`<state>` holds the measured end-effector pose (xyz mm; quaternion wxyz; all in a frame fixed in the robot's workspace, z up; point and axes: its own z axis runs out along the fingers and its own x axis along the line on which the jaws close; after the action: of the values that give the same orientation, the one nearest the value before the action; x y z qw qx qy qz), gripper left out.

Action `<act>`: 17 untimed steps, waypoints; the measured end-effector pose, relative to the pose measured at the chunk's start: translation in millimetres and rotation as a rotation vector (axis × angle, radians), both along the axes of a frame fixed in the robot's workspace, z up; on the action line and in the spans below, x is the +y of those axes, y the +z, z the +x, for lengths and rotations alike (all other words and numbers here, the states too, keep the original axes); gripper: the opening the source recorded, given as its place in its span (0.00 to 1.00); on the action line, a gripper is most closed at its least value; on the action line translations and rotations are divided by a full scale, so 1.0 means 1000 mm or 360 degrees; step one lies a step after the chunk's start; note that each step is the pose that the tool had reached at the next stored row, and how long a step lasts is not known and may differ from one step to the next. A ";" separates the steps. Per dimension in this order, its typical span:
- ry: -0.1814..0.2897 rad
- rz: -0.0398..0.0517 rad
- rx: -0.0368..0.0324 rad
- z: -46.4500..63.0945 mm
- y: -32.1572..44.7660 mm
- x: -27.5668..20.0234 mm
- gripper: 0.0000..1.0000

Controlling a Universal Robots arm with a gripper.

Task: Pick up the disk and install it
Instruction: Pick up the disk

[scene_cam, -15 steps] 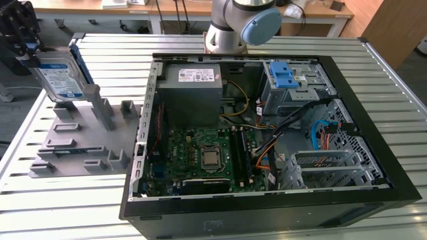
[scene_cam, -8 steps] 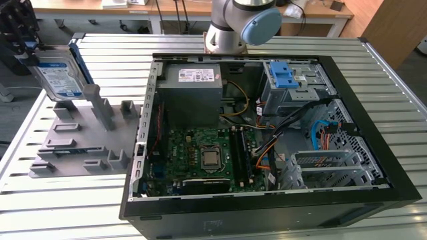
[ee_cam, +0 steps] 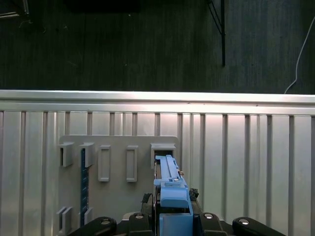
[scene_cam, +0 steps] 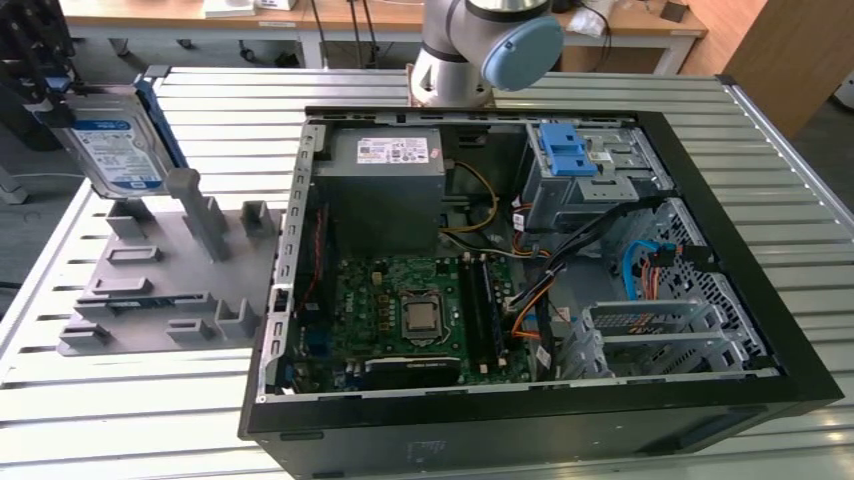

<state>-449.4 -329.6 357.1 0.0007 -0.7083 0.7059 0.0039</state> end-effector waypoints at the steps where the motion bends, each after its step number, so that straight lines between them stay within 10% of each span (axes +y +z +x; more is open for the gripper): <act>1: 0.0000 0.0000 0.0000 0.000 0.0008 0.0000 0.36; 17: 0.0000 0.0000 0.0000 0.000 0.0144 0.0000 0.36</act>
<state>-449.4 -329.6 371.6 0.0007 -0.7083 0.7059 0.0039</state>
